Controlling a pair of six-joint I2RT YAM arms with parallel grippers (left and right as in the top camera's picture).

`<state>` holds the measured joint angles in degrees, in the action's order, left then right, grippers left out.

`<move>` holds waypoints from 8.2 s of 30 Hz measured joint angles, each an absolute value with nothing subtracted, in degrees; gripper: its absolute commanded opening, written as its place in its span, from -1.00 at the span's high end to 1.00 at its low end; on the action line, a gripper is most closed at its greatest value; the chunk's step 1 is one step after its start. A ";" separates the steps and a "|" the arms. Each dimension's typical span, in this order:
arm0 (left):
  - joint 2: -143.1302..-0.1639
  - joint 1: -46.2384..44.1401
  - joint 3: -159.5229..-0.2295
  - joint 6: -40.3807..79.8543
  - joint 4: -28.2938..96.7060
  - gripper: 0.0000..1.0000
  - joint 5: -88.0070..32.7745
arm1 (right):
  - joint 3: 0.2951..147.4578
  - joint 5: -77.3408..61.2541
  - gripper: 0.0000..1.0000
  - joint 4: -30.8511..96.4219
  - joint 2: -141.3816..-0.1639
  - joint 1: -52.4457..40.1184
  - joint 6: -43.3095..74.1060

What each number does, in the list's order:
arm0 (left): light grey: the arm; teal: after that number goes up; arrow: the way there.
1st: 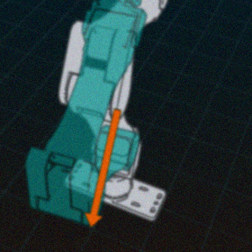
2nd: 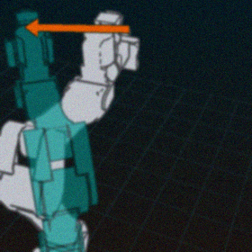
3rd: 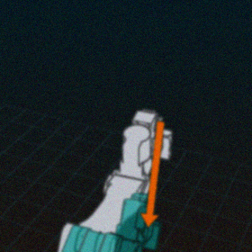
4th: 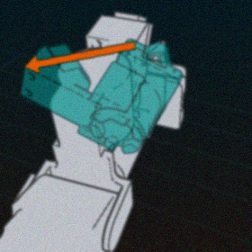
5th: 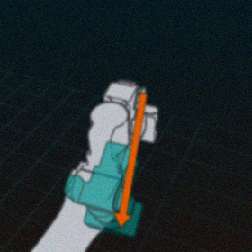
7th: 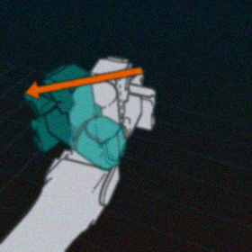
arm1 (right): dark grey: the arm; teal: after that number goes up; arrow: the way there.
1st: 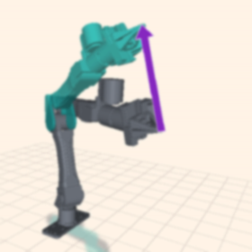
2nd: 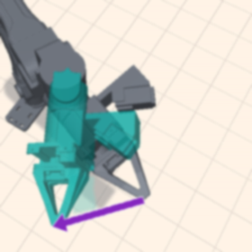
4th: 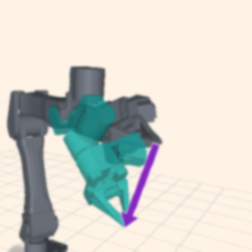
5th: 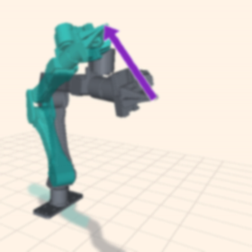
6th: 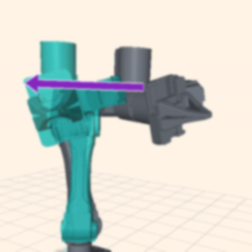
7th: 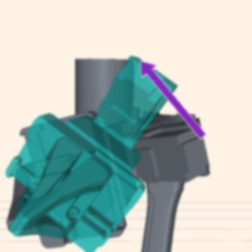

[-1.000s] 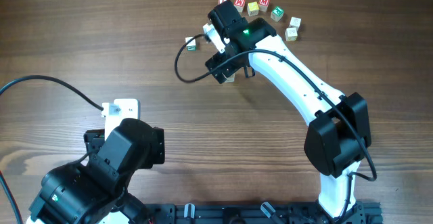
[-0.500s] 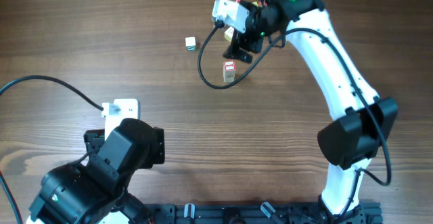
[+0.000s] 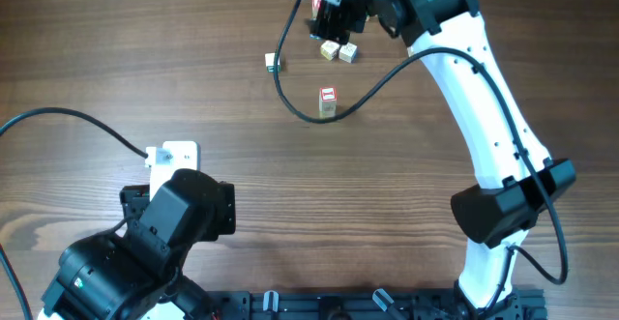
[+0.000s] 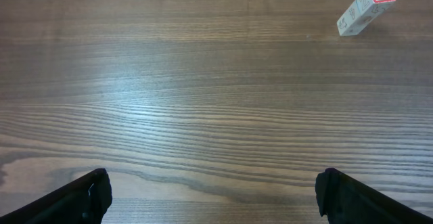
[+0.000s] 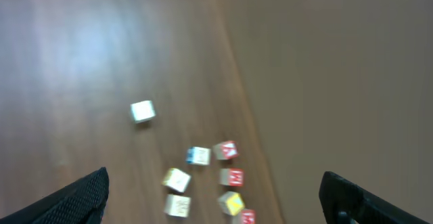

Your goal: Form a tower

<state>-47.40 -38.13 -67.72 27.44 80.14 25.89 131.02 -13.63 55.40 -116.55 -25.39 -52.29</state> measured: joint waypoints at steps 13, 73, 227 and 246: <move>-47.40 -38.13 -67.72 27.44 80.14 -1.00 25.89 | 139.61 -19.68 -0.99 58.43 -117.05 -22.46 -55.70; -47.40 -38.13 -67.72 27.44 80.12 -1.00 25.89 | 118.19 -11.31 -0.39 66.76 -135.13 -26.59 -79.35; -47.40 -38.13 -67.72 27.44 80.14 -1.00 25.89 | 80.60 -33.36 0.92 29.04 -124.31 -15.18 31.20; -47.40 -38.13 -67.72 27.44 80.12 -1.00 25.89 | 80.05 -3.11 0.91 44.36 -108.79 -30.09 41.08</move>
<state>-47.40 -38.13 -67.72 27.44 80.12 25.89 80.05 -3.11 44.36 -108.79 -30.09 41.08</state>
